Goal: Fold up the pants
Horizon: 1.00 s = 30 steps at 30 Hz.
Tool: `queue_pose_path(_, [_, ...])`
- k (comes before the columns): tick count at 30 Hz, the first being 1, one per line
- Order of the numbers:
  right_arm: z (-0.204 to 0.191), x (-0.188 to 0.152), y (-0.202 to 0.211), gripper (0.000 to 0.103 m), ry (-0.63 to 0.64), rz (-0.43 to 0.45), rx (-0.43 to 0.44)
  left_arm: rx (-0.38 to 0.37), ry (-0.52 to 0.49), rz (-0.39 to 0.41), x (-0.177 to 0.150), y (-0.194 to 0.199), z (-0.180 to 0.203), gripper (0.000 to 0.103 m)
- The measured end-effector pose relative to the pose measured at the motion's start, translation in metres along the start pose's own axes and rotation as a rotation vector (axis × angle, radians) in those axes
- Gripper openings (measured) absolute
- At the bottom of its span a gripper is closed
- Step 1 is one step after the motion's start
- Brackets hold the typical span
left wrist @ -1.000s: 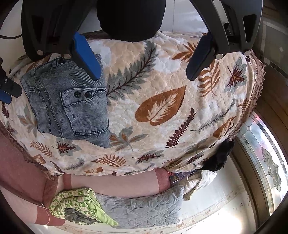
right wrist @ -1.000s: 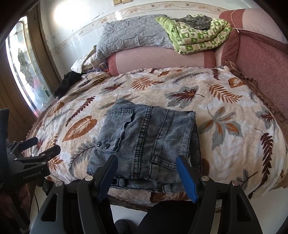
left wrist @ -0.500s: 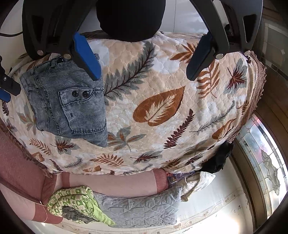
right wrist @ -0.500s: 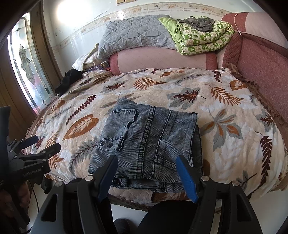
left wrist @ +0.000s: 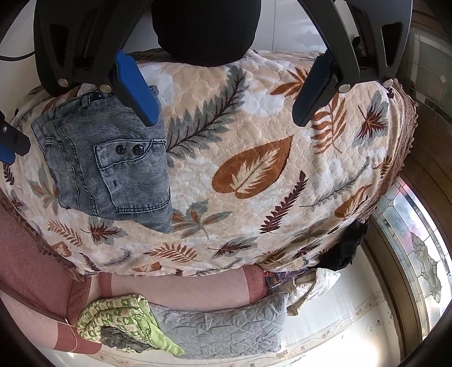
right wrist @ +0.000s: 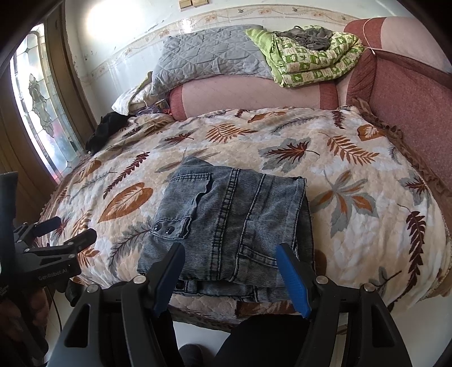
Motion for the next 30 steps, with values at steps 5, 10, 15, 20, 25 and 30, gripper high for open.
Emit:
queue_pose_path(5, [0.003,-0.001,-0.001,0.071,-0.008,-0.002,0.002,-0.001,-0.001,-0.007,-0.002,-0.002,0.002,0.096])
queue_pose_path(10, [0.005,0.000,-0.001,0.071,-0.012,0.000,0.000,-0.002,-0.004,-0.008,-0.002,-0.003,0.003,0.096])
queue_pose_path(15, [0.005,-0.002,-0.004,0.071,-0.013,-0.006,0.000,-0.002,-0.001,-0.015,-0.004,-0.006,0.002,0.096])
queue_pose_path(20, [0.004,-0.002,-0.005,0.071,-0.012,-0.009,0.002,-0.001,-0.002,-0.020,-0.005,-0.008,0.002,0.096])
queue_pose_path(25, [0.009,-0.003,-0.007,0.071,-0.024,-0.009,0.002,0.003,-0.011,-0.029,-0.007,-0.012,0.005,0.096])
queue_pose_path(30, [0.023,-0.001,-0.008,0.071,-0.033,0.002,0.004,0.001,-0.035,-0.042,-0.007,-0.019,0.012,0.096])
Point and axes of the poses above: each gripper's, at about its wrist camera, not at the fingertips, and y roughly against the way its jaws point, z to its right, x to its top, the point moved 10 cm from there along -y, roughly the way its jaws point, and after that the axes turned 3 degrees about x, right-handed, at the moved point
